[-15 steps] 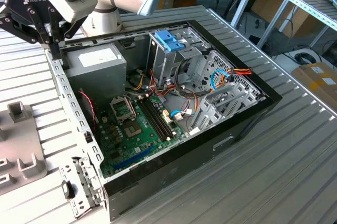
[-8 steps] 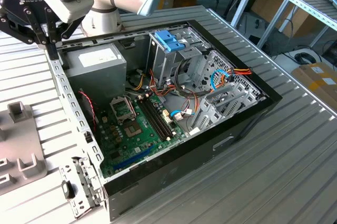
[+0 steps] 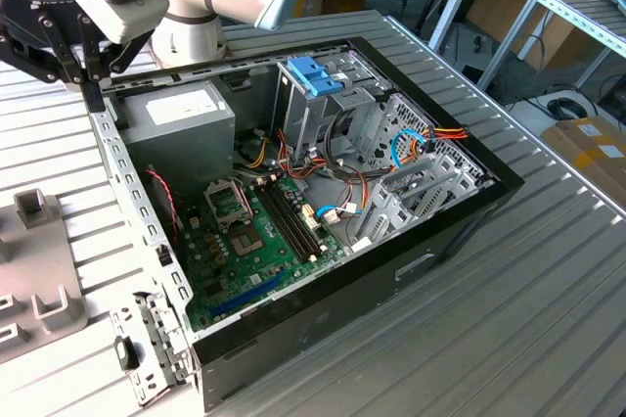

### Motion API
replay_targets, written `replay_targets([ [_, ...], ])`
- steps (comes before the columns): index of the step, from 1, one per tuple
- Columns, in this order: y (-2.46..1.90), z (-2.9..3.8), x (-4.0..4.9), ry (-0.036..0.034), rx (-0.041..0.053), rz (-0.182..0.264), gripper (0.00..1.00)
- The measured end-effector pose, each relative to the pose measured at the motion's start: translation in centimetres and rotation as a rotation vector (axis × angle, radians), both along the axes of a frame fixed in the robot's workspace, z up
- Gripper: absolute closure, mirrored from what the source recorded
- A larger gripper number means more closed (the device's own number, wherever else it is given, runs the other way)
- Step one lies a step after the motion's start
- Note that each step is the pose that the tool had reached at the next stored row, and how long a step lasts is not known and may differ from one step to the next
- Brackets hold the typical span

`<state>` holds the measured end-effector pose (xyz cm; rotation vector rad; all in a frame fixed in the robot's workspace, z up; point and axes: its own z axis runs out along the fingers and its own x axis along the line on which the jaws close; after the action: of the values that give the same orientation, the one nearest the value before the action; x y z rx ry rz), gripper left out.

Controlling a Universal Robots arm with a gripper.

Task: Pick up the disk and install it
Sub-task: 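Reach for the disk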

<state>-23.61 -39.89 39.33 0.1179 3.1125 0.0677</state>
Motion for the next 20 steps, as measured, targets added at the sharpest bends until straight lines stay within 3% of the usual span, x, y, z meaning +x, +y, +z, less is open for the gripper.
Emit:
replay_targets([
  [20, 0.00, 0.00, -1.09, 0.0000, 0.0000, 0.000, 0.90],
])
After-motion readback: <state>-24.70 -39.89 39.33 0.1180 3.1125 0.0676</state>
